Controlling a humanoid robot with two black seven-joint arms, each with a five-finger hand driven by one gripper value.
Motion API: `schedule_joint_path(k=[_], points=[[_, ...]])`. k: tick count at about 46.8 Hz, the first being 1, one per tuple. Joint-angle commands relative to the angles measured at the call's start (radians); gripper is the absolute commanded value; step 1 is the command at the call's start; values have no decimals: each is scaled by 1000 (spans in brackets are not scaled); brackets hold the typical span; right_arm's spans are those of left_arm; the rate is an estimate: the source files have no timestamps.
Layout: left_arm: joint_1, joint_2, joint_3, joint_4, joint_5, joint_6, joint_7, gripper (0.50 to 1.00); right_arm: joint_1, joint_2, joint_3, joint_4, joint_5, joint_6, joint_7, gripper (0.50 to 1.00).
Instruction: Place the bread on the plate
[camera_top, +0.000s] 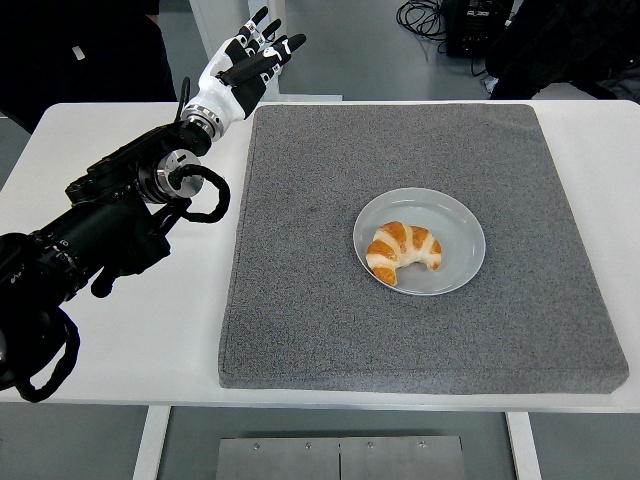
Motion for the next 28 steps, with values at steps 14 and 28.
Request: schedule_joint_path(k=[14, 28], points=[[8, 0, 3, 3, 10, 8, -2, 996, 18, 0, -2, -8, -2, 2, 0, 1000], [14, 0, 4, 5, 11, 16, 2, 996, 12, 0, -43, -12, -11, -8, -2, 1000]])
